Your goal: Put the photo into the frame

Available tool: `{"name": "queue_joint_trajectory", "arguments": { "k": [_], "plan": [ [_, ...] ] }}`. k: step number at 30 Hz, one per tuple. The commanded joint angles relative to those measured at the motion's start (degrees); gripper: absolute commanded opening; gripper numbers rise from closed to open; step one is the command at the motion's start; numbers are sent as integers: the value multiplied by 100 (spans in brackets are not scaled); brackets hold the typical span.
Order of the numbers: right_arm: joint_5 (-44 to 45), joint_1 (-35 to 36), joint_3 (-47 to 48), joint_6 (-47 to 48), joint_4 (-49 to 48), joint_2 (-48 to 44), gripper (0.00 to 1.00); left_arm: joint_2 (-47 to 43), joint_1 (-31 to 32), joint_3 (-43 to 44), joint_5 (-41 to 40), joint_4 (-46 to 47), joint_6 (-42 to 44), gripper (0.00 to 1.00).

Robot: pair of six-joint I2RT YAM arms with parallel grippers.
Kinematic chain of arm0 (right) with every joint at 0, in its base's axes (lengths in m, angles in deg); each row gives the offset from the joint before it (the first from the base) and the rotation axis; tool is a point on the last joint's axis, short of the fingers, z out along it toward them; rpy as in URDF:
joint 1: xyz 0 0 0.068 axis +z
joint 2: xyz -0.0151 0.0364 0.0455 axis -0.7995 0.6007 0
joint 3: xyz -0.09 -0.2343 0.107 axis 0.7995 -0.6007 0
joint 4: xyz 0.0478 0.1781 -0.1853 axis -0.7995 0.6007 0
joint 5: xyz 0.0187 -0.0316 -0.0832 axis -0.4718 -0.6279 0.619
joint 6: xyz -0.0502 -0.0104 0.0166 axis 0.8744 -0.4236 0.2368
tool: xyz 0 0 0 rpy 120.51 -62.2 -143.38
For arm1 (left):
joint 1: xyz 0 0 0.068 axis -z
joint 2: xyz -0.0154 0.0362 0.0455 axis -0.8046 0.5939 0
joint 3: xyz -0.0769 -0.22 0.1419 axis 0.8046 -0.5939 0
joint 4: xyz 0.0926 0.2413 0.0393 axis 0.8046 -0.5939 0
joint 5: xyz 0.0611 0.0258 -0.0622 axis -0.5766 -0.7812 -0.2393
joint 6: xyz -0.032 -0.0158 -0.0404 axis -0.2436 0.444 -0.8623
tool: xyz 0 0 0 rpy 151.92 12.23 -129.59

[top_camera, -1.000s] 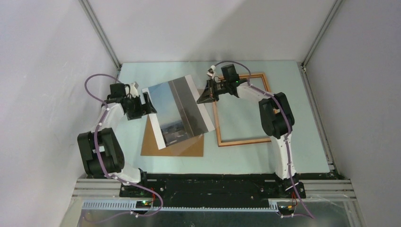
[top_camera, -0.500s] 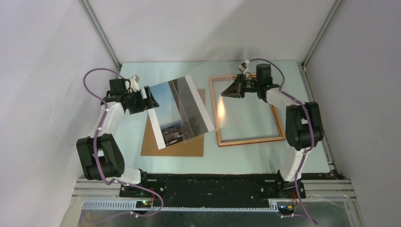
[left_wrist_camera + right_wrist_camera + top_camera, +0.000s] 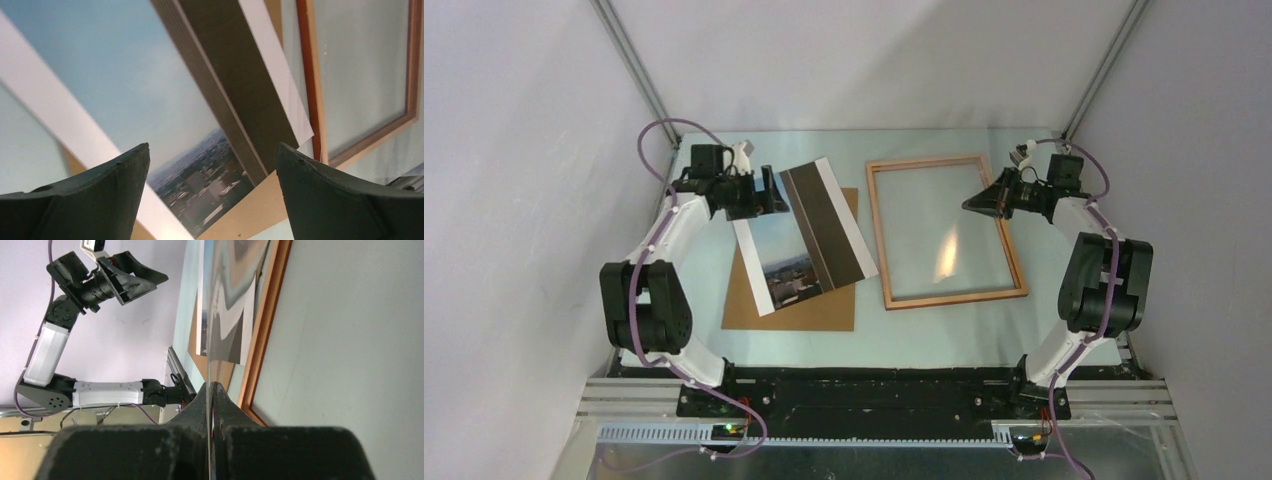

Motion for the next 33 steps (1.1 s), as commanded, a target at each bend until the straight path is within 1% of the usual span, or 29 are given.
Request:
{"name": "queue_joint_trajectory", "arguments": {
  "k": [1, 4, 6, 10, 11, 12, 14, 16, 19, 23, 33],
  "plan": [
    [-592, -320, 2, 1030, 801, -230, 0, 306, 525, 471, -63, 84, -81, 98],
    [-745, -499, 6, 1423, 1079, -219, 0, 570, 761, 806, -98, 81, -134, 98],
    [-796, -649, 90, 1840, 1432, -194, 0, 767, 916, 1003, -102, 79, -176, 98],
    [-893, -811, 525, 3070, 2744, 55, 0, 1110, 1191, 1305, -94, 81, -241, 98],
    [-886, -827, 693, 3531, 3221, 172, 0, 1204, 1266, 1375, -92, 89, -245, 98],
    [-889, -846, 769, 3906, 3450, 296, 0, 1246, 1309, 1409, -91, 87, -255, 98],
    [-883, -858, 984, 4309, 4099, 478, 0, 1376, 1403, 1501, -94, 88, -281, 98],
    [-896, -860, 1138, 4564, 4387, 637, 0, 1501, 1486, 1599, -97, 96, -323, 98],
    [-856, -861, 1311, 4710, 4537, 781, 0, 1661, 1616, 1737, -123, 108, -365, 98],
    [-730, -861, 1443, 4635, 4446, 953, 0, 1803, 1738, 1849, -152, 142, -417, 98],
    [-674, -834, 1841, 4654, 4560, 1412, 0, 1958, 1897, 1859, -173, 224, -496, 98]
  ]
}}
